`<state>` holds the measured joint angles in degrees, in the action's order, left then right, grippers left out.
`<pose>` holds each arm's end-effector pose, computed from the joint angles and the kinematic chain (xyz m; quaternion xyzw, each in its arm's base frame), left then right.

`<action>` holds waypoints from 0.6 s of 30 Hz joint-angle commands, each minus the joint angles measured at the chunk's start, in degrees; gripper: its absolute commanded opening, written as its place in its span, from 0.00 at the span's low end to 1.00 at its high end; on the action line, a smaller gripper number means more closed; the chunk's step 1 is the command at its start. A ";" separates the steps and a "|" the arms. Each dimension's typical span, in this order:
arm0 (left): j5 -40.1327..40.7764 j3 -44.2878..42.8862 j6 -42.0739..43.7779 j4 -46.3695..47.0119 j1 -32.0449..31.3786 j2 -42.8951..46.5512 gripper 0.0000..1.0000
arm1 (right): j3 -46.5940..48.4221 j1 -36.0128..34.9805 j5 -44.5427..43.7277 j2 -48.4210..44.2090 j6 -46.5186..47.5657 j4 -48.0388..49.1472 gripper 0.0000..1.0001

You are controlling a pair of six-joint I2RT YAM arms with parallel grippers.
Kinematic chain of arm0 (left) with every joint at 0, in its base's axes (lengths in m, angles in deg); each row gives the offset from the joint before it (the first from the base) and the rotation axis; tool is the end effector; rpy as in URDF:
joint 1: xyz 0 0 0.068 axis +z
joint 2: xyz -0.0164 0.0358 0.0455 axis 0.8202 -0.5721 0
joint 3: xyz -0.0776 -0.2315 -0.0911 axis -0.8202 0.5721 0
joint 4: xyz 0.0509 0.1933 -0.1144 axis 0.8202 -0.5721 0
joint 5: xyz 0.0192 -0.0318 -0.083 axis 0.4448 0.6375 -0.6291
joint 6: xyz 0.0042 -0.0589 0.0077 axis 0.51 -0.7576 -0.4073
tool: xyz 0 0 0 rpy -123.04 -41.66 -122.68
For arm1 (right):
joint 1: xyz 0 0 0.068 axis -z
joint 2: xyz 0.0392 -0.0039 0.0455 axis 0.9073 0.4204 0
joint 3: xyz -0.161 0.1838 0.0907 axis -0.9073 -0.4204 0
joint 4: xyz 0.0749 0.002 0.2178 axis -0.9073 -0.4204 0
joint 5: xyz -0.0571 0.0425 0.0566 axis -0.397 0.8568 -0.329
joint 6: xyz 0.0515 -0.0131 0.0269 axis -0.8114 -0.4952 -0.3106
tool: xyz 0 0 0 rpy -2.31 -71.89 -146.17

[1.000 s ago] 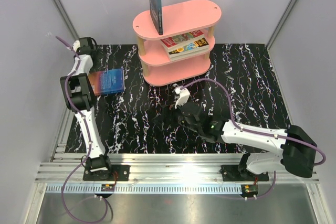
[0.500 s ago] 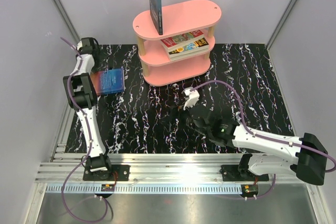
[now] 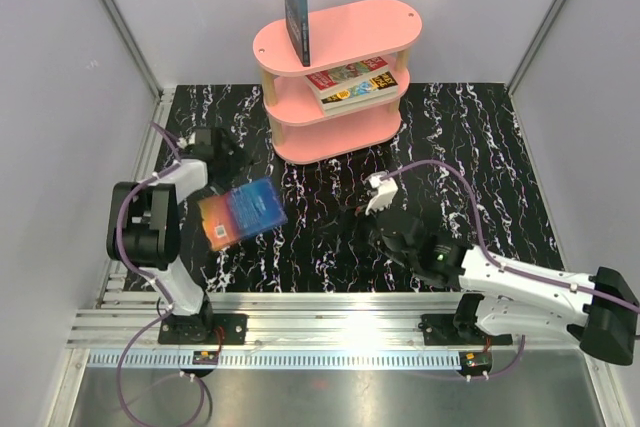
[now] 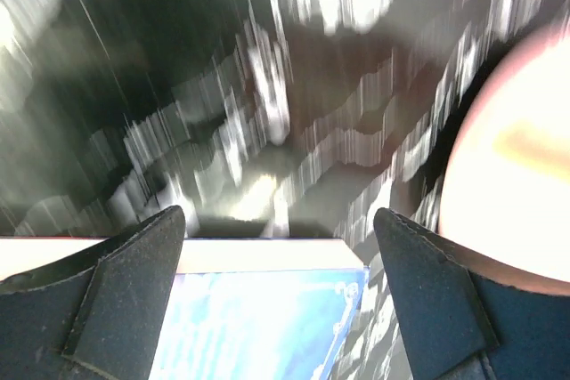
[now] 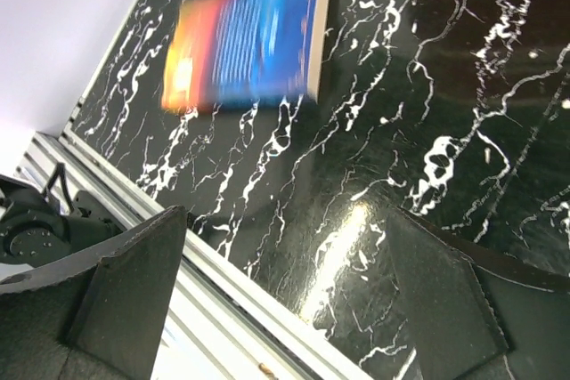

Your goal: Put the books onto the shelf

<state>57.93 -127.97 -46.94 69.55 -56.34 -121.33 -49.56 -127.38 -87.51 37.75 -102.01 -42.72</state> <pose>0.3346 -0.0075 0.1753 -0.3908 0.8634 -0.1417 0.2858 0.1124 0.1865 0.2681 -0.1256 0.8090 0.3343 0.4669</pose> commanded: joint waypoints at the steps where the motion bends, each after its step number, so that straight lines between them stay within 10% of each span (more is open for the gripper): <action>1: -2.51 5.62 -3.15 3.96 -2.88 6.28 0.91 | -1.61 -0.43 -3.42 -3.43 -3.44 0.19 1.00; 6: -0.85 8.96 -0.35 2.30 -6.40 10.77 0.91 | -8.35 -0.43 1.04 -1.51 -17.14 2.35 1.00; 13: -3.65 17.57 1.15 6.77 -6.76 12.80 0.91 | -16.65 -0.61 15.38 28.67 -35.88 47.65 1.00; 18: -4.89 22.15 2.73 8.36 -6.85 14.64 0.91 | -8.67 -0.60 19.78 40.94 -38.17 57.66 1.00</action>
<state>55.26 -108.87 -45.96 79.67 -62.83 -108.28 -61.95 -127.68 -72.56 74.55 -136.04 3.79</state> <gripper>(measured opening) 0.908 0.993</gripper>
